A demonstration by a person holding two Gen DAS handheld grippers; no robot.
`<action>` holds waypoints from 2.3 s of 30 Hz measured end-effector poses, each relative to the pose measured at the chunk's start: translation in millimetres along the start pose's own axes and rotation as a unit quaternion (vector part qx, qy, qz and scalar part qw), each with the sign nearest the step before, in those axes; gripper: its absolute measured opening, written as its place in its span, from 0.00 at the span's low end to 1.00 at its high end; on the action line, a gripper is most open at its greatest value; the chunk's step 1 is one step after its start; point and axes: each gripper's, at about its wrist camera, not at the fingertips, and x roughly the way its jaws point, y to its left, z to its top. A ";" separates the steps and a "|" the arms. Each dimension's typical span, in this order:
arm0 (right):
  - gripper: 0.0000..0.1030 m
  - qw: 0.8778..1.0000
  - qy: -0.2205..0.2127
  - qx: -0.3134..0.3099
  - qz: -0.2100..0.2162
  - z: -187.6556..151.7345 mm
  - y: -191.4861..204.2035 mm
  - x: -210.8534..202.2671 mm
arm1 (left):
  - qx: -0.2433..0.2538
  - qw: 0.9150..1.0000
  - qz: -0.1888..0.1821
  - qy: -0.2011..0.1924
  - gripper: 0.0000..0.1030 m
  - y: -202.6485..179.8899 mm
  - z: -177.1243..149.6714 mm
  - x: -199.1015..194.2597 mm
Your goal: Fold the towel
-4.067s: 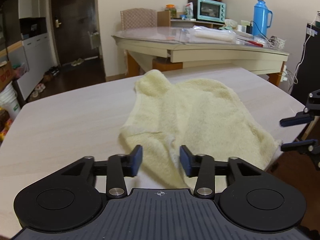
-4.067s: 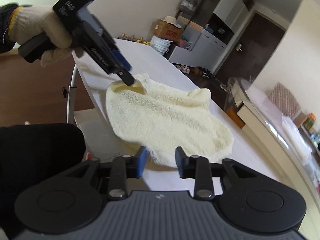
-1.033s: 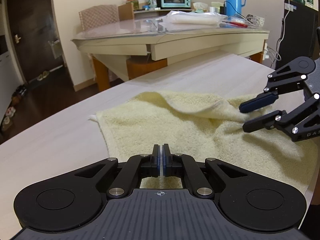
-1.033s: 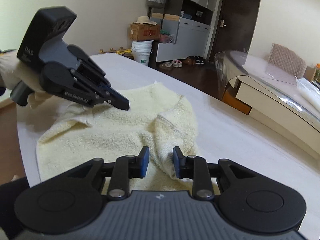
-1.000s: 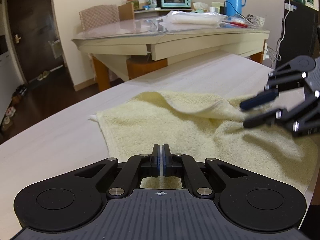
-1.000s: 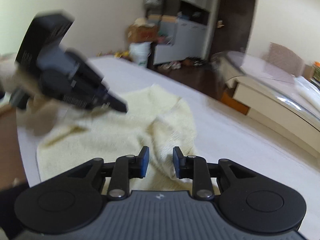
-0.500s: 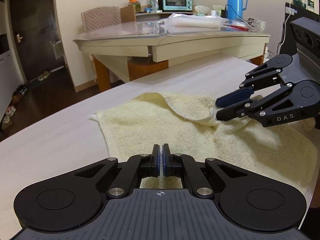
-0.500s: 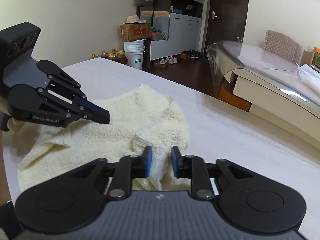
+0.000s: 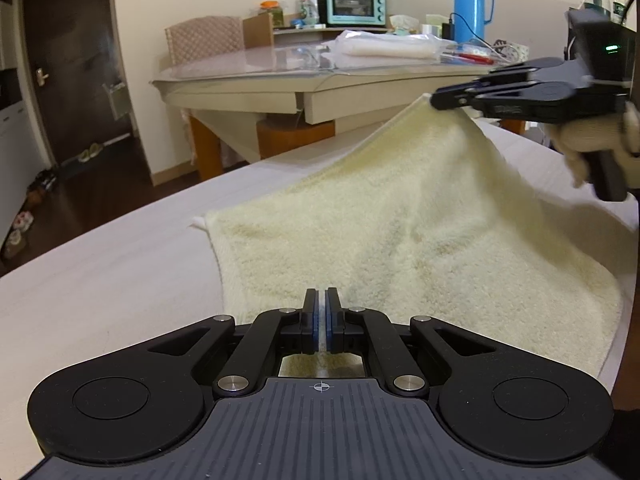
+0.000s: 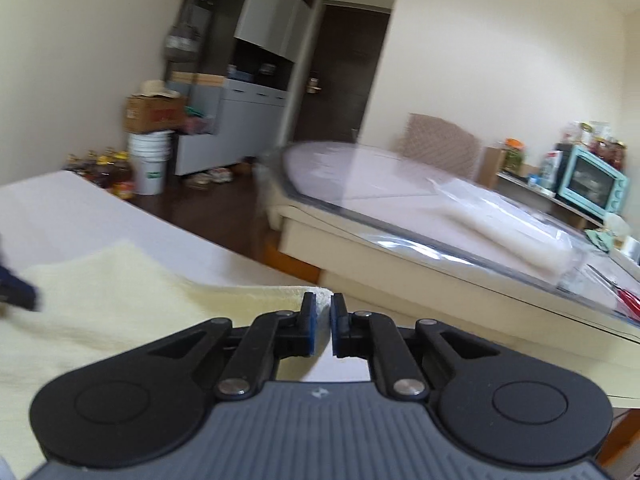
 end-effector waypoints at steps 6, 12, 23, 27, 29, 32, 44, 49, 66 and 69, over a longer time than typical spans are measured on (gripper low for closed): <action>0.22 0.999 0.009 0.041 -0.007 -7.1 -11.4 -8.6 | -0.001 1.000 0.005 0.002 0.01 -1.9 -3.0 -4.7; 0.22 0.991 0.048 0.061 0.109 -28.8 -4.5 -61.1 | 0.000 1.000 0.017 0.003 0.01 -6.0 -12.2 -16.9; 0.36 0.982 0.088 -0.008 0.167 -62.4 40.3 -140.1 | -0.020 0.999 0.038 -0.003 0.08 -1.6 -29.8 -61.0; 0.35 0.981 0.094 -0.070 0.152 -69.9 56.5 -155.5 | -0.029 0.998 0.041 -0.026 0.12 3.7 -32.6 -84.5; 0.34 0.981 0.092 -0.103 0.137 -74.1 65.5 -160.2 | -0.026 0.999 0.032 -0.032 0.13 2.1 -35.0 -93.6; 0.33 0.981 0.087 -0.119 0.125 -78.3 72.2 -163.5 | -0.004 0.999 0.007 -0.032 0.19 -5.1 -38.8 -99.9; 0.04 0.977 0.078 -0.156 0.121 -85.9 78.7 -164.3 | 0.117 0.989 -0.088 0.000 0.38 -10.8 -20.1 -74.3; 0.02 0.978 0.068 -0.165 0.111 -83.0 76.7 -174.7 | 0.181 0.976 -0.116 0.036 0.40 -10.3 -15.6 -61.6; 0.19 0.972 0.065 -0.199 0.110 -85.4 82.2 -180.0 | 0.208 0.970 -0.092 0.085 0.12 -3.0 -51.5 -107.3; 0.19 0.967 0.065 -0.219 0.111 -87.6 87.6 -176.9 | 0.187 0.975 -0.083 0.082 0.16 1.7 -60.7 -118.9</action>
